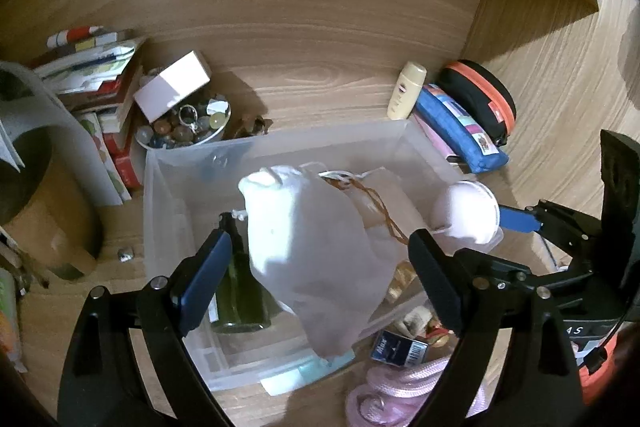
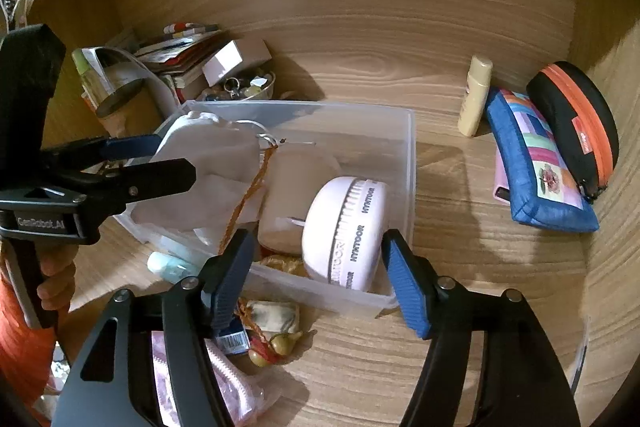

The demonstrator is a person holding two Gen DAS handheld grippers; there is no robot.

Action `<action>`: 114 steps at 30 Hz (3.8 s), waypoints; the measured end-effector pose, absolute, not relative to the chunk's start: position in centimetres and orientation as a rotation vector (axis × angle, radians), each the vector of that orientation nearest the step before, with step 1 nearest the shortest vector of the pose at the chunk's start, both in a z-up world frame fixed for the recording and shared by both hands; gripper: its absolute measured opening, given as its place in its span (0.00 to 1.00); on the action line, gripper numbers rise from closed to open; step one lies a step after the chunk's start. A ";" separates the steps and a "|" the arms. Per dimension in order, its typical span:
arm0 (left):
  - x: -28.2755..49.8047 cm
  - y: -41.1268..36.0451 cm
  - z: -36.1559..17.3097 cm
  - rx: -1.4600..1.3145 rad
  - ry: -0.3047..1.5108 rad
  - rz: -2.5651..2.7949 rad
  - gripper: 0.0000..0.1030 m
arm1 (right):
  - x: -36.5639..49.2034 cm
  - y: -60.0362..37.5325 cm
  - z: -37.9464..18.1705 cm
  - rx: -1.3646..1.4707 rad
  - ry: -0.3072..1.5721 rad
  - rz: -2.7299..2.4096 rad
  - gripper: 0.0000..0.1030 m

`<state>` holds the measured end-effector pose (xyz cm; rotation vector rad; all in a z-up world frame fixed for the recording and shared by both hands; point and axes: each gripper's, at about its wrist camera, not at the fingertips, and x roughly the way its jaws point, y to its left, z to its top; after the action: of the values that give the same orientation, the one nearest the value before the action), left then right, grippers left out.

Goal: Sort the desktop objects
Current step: 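Lower both items into the clear box and open both grippers, then withdraw both grippers from the box toward the loose items, then grasp the bagged pink rope with the right gripper and lift it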

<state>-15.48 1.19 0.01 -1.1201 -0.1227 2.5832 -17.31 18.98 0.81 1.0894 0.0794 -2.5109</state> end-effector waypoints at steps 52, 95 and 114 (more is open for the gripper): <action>-5.3 -1.7 -4.0 -1.340 -0.123 2.623 0.89 | -8.5 20.0 0.7 1.061 0.131 -2.521 0.74; -9.8 0.7 -6.8 -1.470 -0.591 2.696 0.92 | -10.2 22.9 -3.1 1.161 0.044 -2.442 0.74; -6.0 -2.8 -7.2 -1.457 -0.507 2.696 0.32 | -13.5 19.9 -4.8 1.264 -0.015 -2.344 0.40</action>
<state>-5.96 -2.78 -7.23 -1.4568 -0.5066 2.6955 -13.45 19.92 -4.84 1.2641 -0.0147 -2.3442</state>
